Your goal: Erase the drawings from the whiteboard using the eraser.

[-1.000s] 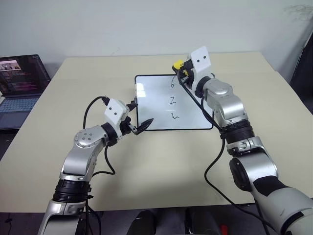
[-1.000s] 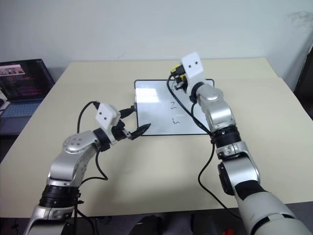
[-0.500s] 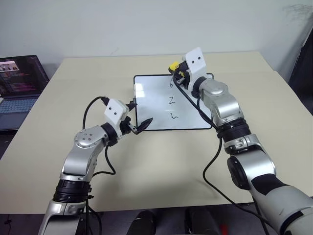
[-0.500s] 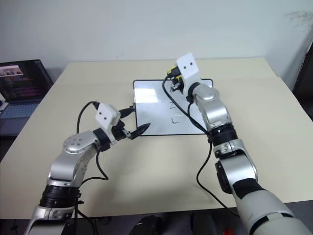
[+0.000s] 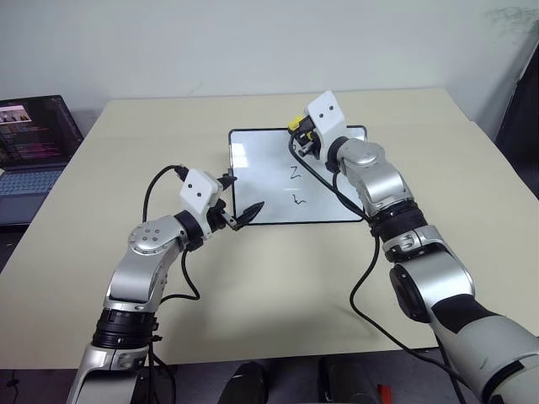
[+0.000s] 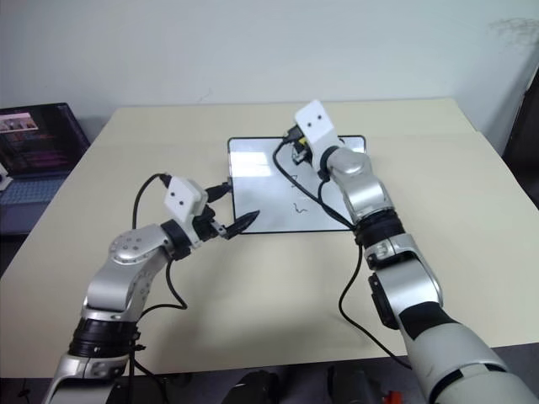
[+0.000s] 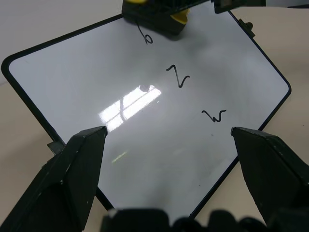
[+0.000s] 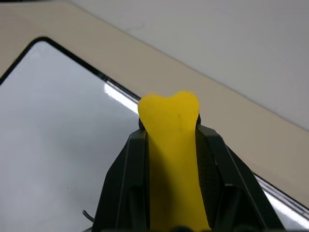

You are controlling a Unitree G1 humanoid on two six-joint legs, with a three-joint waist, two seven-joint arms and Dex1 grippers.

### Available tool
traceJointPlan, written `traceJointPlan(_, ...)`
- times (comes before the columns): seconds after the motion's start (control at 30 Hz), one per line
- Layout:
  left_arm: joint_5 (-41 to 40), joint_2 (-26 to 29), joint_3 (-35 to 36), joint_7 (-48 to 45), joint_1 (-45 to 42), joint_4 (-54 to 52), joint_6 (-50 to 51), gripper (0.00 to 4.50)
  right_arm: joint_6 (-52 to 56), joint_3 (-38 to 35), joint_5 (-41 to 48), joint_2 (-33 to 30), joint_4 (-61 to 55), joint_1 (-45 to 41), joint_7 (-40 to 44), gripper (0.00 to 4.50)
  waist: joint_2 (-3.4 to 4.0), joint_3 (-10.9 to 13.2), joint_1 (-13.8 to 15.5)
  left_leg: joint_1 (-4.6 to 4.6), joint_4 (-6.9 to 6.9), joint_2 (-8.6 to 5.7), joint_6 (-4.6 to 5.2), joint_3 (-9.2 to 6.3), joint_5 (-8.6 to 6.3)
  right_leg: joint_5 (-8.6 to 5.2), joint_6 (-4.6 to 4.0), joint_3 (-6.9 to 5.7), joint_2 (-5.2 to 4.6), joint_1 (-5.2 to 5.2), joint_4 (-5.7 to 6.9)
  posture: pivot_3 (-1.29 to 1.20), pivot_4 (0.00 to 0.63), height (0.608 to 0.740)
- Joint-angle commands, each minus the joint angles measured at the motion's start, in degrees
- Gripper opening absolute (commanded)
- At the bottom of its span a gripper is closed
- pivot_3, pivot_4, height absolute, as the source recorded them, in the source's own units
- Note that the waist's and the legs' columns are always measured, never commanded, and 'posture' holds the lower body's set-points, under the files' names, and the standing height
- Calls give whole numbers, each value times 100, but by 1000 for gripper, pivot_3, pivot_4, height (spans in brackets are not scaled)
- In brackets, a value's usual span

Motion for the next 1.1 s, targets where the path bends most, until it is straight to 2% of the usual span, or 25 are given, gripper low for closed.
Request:
traceJointPlan(0.03,-49,49,159,25,-65,-253,-15,4500,-150,-33,-54,33,-13,-274,-37,959,0,0,0,0,0,0,0,-1,0,0,0,0,0,0,0,0,150,740)
traceJointPlan(0.53,-38,39,194,37,-36,-309,-7,4500,-127,36,-215,41,213,-250,5,959,-1,-1,-1,1,2,0,-1,0,0,0,0,1,0,0,6,0,150,740)
traceJointPlan(1.1,-17,37,217,51,47,-351,-43,4500,412,420,-345,27,-751,645,363,959,-4,-4,-1,15,15,0,6,-3,-3,0,0,9,0,-1,47,0,150,740)
